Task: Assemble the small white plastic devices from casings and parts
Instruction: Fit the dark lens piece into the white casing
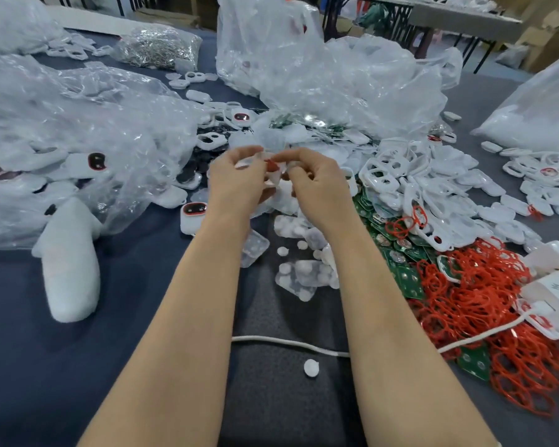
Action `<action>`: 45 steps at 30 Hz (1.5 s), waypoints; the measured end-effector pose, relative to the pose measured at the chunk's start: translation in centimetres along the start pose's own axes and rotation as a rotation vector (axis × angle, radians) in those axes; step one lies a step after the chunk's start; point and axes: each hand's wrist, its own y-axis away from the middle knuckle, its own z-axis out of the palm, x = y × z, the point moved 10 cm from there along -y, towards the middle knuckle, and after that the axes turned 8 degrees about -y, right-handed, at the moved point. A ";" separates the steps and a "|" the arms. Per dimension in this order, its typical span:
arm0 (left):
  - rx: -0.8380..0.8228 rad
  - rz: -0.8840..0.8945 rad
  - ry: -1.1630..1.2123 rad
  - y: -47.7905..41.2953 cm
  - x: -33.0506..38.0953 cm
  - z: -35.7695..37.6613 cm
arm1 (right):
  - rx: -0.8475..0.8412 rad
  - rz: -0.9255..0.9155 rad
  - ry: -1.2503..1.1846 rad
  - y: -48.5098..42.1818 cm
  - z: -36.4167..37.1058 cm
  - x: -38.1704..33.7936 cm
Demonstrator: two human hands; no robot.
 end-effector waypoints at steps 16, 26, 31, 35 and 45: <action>0.400 0.130 0.288 -1.6 2.6 -11.3 | -0.207 -0.086 0.783 -3.3 16.6 -1.6; 0.303 0.184 0.293 -0.8 4.5 -7.3 | -0.101 -0.077 0.273 -3.0 11.0 -3.2; 0.103 0.184 0.221 0.1 4.5 -1.3 | 0.120 0.107 -0.212 -2.5 1.0 -0.5; -0.106 0.133 0.042 1.2 2.1 5.3 | 0.241 0.261 -0.382 -0.5 -5.2 3.6; -0.135 0.077 -0.159 1.0 -3.3 8.4 | 0.397 0.102 -0.338 2.1 -9.7 5.2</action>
